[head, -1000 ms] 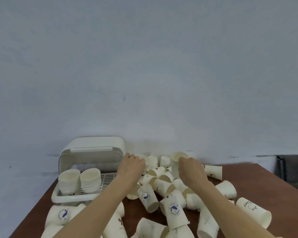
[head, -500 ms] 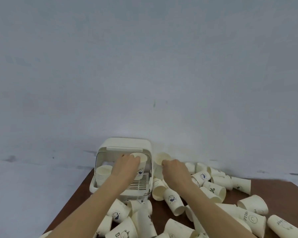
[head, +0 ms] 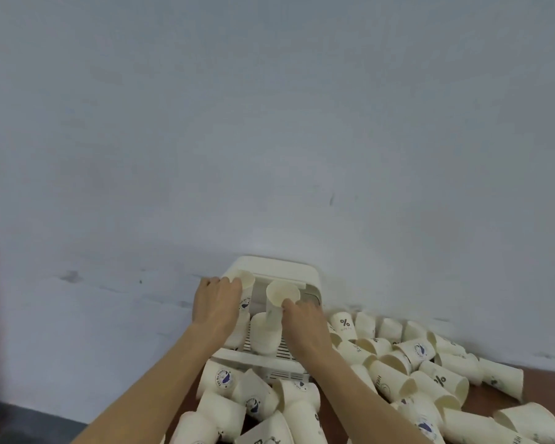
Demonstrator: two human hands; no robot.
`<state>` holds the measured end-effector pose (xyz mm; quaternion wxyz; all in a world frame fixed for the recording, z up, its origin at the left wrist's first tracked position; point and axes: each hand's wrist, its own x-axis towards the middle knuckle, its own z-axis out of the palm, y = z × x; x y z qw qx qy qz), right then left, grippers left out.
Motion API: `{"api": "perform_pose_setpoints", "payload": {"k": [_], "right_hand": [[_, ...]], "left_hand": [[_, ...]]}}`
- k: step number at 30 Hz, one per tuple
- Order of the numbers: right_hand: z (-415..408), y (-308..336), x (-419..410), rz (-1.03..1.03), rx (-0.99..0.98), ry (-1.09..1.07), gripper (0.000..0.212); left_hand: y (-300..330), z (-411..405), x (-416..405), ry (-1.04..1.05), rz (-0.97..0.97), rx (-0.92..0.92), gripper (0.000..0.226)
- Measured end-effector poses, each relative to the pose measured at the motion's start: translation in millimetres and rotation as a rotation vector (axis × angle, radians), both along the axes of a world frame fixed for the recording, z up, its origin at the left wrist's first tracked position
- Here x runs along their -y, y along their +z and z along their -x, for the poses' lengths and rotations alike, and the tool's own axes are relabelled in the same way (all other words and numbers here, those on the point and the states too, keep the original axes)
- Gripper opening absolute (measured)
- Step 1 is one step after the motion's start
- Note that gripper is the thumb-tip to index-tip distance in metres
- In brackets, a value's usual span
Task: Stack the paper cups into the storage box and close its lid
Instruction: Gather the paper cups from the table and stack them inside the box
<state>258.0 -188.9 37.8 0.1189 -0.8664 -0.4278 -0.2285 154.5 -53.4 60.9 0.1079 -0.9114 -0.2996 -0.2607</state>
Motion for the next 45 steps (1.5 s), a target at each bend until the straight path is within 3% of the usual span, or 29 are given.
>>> {"api": "perform_pose_setpoints", "payload": {"k": [6,16,20,24,30,39,42,45], "right_hand": [[0.7,-12.9,-31.0,0.038,-0.013,-0.023,0.026],[1.7,-48.1,-37.9,0.357,-0.187,-0.037,0.026],[1.2,-60.7,-43.6,0.338,-0.225,-0.056,0.036],[-0.6,-78.1,-49.3,0.310,-0.244,-0.064,0.053],[-4.5,-87.0,-52.0,0.270,-0.229,-0.072,0.053],[2.0,-79.9,-38.3,0.222,-0.283,-0.011,0.102],[10.8,-73.6,-28.7,0.194,-0.269,-0.001,0.098],[22.9,-64.0,-17.8,0.235,-0.249,0.007,0.077]], "left_hand": [[-15.6,0.2,-21.1,0.022,0.028,0.065,0.017],[-39.4,-8.9,-28.4,-0.029,0.045,0.087,0.024],[-40.8,-12.7,-30.2,-0.048,0.031,0.070,0.017],[-47.2,-15.6,-33.5,-0.059,0.006,0.002,0.025],[-65.2,-16.1,-36.8,-0.021,0.113,-0.164,0.033],[-79.6,-8.1,-23.6,-0.061,0.219,-0.203,0.061],[-79.2,4.2,-19.0,-0.076,0.247,-0.213,0.065],[-76.6,19.1,-10.4,-0.088,0.254,-0.202,0.058]]}}
